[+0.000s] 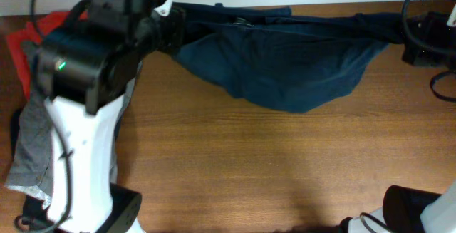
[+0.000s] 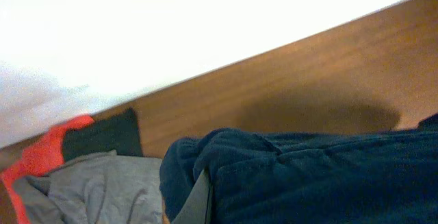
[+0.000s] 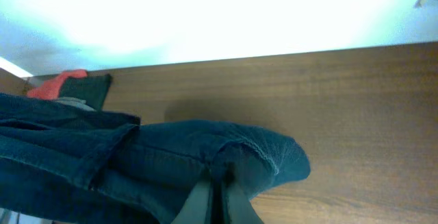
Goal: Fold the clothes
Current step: 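Lift the shorts with both grippers and stretch them apart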
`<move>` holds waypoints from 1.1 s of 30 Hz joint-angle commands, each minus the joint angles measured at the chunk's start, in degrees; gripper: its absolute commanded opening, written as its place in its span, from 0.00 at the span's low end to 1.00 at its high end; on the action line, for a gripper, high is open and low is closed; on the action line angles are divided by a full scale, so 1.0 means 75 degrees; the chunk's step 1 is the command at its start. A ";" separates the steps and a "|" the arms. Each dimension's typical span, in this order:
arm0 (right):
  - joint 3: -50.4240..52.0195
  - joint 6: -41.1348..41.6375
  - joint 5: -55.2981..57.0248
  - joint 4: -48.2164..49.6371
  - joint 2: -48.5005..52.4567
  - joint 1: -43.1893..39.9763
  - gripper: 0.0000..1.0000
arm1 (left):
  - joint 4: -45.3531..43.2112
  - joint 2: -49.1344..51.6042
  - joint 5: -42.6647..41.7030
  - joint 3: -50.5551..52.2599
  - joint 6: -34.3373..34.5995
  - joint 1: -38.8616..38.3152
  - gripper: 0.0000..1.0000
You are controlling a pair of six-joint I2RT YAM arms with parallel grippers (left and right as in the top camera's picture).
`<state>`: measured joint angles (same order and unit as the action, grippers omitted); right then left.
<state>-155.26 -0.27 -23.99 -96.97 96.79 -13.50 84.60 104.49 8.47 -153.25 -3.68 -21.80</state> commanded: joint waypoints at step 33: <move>-0.0032 -0.0251 0.0857 0.1696 0.3031 0.0606 0.04 | -0.0329 0.2049 0.0213 -0.0172 -0.0300 0.1644 0.01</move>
<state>-155.37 -1.37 -25.52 -80.16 117.38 -6.37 76.84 119.52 6.52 -153.64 -7.92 -13.02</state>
